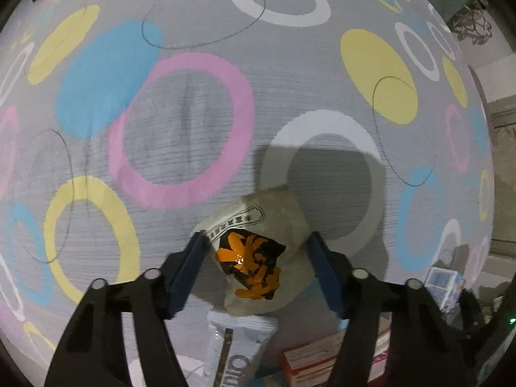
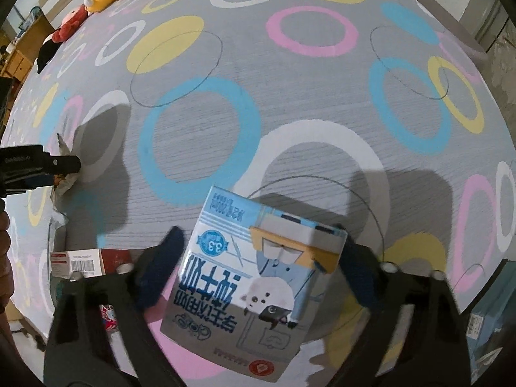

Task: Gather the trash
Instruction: 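Grasp the snack wrapper with the left tool while the right tool grasps the milk carton, then lift the wrapper and milk carton off the bed down toward the white bag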

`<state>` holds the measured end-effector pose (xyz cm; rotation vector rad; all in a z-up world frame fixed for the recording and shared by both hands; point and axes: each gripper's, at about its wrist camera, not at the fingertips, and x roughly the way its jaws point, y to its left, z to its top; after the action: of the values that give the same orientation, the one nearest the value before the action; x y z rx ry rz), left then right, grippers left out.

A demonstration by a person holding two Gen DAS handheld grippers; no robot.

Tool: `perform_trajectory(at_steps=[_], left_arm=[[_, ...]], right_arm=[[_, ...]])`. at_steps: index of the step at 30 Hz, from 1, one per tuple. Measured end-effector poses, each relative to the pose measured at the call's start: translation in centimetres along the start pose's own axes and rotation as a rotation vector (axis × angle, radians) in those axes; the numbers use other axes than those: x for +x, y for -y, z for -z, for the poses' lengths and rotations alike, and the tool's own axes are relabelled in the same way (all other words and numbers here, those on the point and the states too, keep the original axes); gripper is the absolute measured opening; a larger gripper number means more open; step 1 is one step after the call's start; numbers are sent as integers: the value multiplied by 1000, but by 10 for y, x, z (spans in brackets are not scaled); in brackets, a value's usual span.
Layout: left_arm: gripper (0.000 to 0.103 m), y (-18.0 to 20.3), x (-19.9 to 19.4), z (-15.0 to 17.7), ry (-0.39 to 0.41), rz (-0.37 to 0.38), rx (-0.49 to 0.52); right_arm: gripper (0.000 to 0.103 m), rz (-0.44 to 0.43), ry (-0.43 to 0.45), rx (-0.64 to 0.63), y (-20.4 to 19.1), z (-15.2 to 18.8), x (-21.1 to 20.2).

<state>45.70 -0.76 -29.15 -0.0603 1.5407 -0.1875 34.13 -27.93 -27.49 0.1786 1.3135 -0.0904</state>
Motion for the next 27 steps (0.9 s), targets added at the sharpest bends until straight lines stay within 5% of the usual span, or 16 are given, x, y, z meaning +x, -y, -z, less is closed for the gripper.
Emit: perform_trajectory(at_steps=[4,7,17,27], left_arm=[[32,-6,-5,6,18,-1,-5],[28,-15,-14,8,25,29,-12],[26,-15,-44,15,58,5,8],[26,-18,-117,53,154,-22,50]], right_arm=[[76,-17,5,3,3,0,-1],[72,-14,10,-10,4,1,0],[68,18,50,-35,2,2,-20],[68,17,169,-82,-6,9,-92]])
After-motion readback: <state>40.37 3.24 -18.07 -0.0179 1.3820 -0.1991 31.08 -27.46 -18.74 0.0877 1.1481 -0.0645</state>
